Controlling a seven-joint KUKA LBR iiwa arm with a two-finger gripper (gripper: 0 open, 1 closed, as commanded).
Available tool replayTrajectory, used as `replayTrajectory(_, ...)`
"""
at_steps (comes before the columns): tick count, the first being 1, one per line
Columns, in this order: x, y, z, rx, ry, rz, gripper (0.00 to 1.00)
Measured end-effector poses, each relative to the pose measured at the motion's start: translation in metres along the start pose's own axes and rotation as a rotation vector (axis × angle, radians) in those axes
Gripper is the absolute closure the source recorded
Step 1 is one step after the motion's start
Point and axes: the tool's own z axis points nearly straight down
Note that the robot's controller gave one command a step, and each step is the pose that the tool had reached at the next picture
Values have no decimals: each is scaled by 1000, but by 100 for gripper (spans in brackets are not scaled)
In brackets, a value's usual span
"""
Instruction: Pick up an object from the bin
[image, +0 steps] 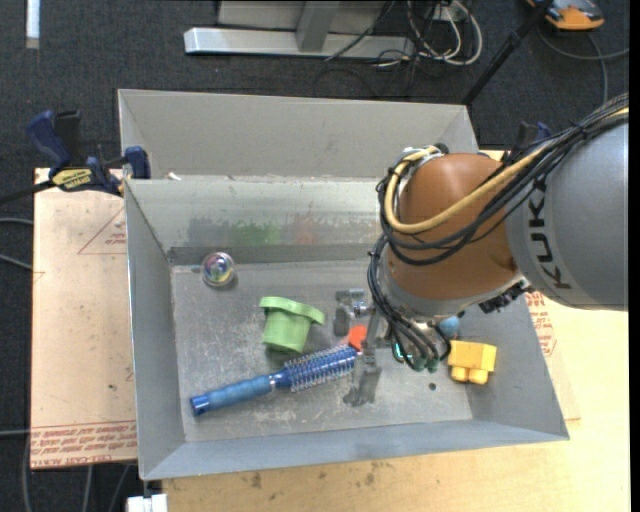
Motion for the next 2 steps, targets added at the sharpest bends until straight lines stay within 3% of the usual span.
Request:
replayTrajectory(1, -38, 2, 137, 0, -3, 69, 0)
replayTrajectory(2, -39, 2, 133, -1, -7, 71, 100)
